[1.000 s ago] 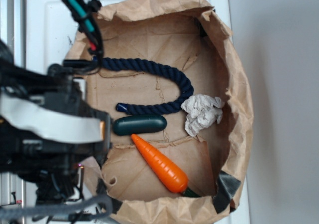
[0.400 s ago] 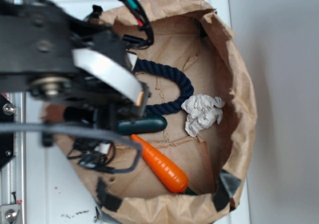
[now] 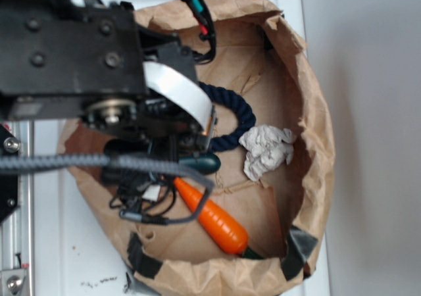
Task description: Grab the blue rope.
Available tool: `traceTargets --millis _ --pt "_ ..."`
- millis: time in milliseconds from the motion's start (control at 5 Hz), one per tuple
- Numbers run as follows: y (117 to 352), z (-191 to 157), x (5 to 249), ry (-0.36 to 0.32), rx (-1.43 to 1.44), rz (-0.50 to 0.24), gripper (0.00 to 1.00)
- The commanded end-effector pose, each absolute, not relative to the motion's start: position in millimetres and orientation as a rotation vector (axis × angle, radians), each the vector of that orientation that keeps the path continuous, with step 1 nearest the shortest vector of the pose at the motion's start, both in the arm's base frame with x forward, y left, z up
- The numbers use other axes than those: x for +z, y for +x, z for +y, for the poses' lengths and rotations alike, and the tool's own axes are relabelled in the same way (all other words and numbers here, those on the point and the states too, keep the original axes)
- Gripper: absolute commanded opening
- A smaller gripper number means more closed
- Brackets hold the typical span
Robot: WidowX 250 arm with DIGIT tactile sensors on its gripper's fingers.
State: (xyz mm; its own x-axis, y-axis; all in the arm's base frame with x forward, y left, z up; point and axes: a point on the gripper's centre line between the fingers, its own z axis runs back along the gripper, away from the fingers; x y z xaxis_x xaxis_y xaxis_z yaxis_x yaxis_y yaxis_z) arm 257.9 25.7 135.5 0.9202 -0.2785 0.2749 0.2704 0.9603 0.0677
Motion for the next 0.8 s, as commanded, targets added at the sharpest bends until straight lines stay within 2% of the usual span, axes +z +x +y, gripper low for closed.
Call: traceTargets --millis 0,200,400,600 --pt "265.9 28.4 155.8 0.051 -0.261 -0.339 1.00" --pt "278.0 49.5 150.7 0.015 -0.332 -0.298 1.00" --pt "287.0 75.8 159.4 0.028 -0.342 -0.391 1.00" --pt "290.0 95.8 167.5 -0.016 -0.346 -0.394 1.00"
